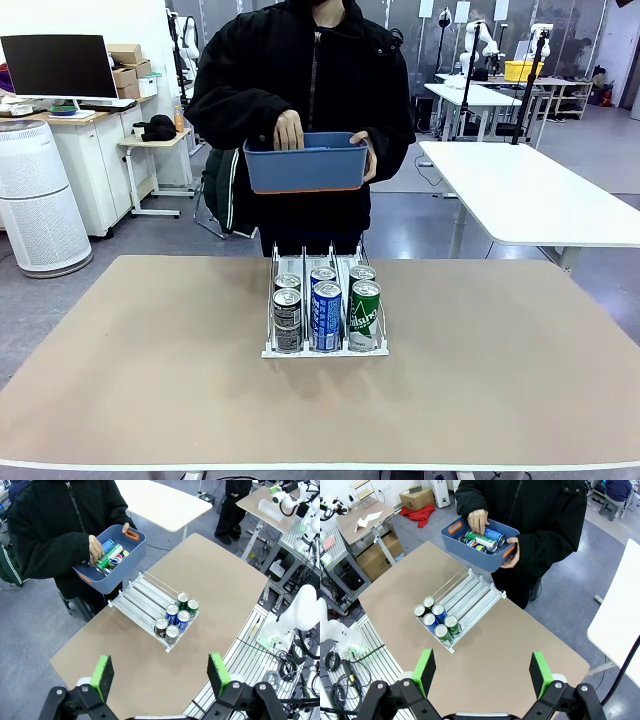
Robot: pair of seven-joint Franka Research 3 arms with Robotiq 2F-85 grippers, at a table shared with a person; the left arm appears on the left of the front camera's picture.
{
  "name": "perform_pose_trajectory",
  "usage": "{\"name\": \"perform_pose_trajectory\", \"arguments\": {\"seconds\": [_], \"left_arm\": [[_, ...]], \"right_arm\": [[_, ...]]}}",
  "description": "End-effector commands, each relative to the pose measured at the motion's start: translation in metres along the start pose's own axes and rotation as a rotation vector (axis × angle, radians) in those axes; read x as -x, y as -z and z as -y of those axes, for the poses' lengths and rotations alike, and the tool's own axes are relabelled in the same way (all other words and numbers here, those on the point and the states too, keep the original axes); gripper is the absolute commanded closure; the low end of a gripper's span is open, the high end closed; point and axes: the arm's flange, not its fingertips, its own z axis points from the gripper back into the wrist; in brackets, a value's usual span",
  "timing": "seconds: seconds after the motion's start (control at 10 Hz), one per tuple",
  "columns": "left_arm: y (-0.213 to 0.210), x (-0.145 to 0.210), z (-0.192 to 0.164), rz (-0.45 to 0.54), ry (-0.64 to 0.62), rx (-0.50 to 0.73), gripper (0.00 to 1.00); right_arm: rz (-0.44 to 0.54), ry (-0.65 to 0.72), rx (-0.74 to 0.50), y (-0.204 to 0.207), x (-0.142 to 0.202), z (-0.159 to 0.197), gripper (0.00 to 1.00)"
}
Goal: Fill the beverage cans into the dispenser.
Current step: Pick up the Ionic drink handed by the human.
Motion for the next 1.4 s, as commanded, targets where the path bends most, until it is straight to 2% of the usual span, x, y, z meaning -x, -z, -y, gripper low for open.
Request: {"name": "perform_pose_trajectory", "arguments": {"seconds": [0.0, 1.3], "left_arm": [[0.0001, 0.0002, -0.0006, 0.0, -0.004, 0.001, 0.0], [0.0001, 0.0002, -0.0006, 0.0, -0.004, 0.001, 0.0]], "right_arm": [[0.007, 0.005, -0.004, 0.0018, -0.0009, -0.0008, 0.0], [0.007, 0.005, -0.004, 0.0018, -0.0009, -0.0008, 0.0]]}}
